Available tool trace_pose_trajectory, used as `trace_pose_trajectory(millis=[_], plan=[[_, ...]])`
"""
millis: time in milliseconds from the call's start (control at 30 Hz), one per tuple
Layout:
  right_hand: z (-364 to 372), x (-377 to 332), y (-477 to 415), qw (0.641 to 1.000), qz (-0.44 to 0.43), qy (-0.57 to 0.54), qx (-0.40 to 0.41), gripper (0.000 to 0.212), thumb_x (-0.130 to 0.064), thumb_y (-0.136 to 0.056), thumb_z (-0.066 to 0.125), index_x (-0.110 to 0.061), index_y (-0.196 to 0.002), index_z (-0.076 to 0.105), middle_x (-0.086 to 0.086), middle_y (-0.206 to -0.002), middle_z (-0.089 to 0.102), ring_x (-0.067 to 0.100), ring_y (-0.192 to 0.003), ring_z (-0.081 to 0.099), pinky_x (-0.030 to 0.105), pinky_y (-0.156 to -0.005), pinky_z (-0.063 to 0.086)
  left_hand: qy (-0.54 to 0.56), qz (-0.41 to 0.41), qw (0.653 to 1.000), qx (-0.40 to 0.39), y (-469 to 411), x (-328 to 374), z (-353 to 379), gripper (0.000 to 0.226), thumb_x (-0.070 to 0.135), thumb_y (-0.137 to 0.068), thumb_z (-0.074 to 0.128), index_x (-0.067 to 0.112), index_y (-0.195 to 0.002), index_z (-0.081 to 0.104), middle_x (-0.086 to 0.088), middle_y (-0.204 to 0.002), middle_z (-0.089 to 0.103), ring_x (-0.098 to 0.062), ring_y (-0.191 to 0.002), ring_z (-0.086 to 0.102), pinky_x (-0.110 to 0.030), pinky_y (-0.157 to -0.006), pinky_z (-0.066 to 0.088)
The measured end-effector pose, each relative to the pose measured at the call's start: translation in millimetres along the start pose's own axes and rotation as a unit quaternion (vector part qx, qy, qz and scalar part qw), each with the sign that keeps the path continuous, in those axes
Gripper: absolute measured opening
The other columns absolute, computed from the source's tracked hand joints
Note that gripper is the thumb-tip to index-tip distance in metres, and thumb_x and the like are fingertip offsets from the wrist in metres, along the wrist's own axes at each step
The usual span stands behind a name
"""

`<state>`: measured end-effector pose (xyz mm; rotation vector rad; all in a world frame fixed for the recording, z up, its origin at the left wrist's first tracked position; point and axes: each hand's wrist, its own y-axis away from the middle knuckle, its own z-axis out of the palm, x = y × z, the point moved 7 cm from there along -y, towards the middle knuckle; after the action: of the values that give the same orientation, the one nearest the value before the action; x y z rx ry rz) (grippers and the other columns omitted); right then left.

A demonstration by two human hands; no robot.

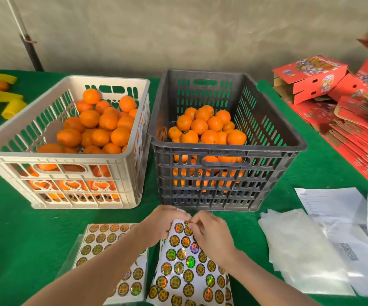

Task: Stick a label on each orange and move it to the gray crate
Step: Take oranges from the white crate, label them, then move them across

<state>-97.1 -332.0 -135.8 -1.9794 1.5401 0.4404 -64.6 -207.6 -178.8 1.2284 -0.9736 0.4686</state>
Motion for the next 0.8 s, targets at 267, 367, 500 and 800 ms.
trace_pose_trajectory(millis=[267, 367, 500, 800], plan=[[4.1, 10.7, -12.6, 0.991, 0.062, -0.082, -0.084, 0.013, -0.010, -0.090, 0.061, -0.014, -0.078, 0.065, -0.010, -0.071, 0.062, 0.007, -0.067, 0.058, 0.024, -0.067, 0.050, -0.196, 0.112, 0.974, 0.037, -3.1, 13.1, -2.4, 0.042, -0.003, -0.071, 0.075, 0.023, -0.101, 0.061, -0.004, -0.099, 0.063, -0.015, -0.089, 0.059, -0.019, -0.071, 0.045], [0.9, 11.1, -13.1, 0.989, 0.062, -0.107, -0.086, 0.025, -0.009, -0.091, 0.059, -0.025, -0.072, 0.055, -0.015, -0.068, 0.056, -0.002, -0.064, 0.054, 0.012, -0.062, 0.043, -0.235, 0.121, 0.964, 0.028, -4.9, 12.3, -2.4, 0.040, -0.002, -0.072, 0.074, 0.019, -0.104, 0.062, -0.002, -0.100, 0.060, -0.016, -0.093, 0.057, -0.018, -0.070, 0.044], [-10.5, 6.4, -19.3, 0.992, 0.047, -0.095, -0.076, 0.020, -0.011, -0.092, 0.058, -0.021, -0.075, 0.054, -0.013, -0.070, 0.056, -0.004, -0.065, 0.053, 0.011, -0.061, 0.040, -0.261, 0.097, 0.959, 0.046, -10.6, -1.0, -8.6, 0.044, 0.003, -0.074, 0.072, 0.025, -0.109, 0.055, -0.002, -0.104, 0.057, -0.011, -0.086, 0.057, -0.017, -0.065, 0.045], [-66.4, -92.3, -35.9, 0.975, -0.169, -0.141, 0.018, 0.009, -0.012, -0.089, 0.057, -0.013, -0.096, 0.063, -0.005, -0.083, 0.061, 0.002, -0.079, 0.055, 0.015, -0.069, 0.045, -0.433, 0.288, 0.843, 0.138, 39.1, 31.6, -13.7, 0.051, 0.034, -0.085, 0.059, 0.022, -0.133, 0.045, 0.011, -0.125, 0.042, -0.010, -0.117, 0.042, -0.019, -0.104, 0.032]])
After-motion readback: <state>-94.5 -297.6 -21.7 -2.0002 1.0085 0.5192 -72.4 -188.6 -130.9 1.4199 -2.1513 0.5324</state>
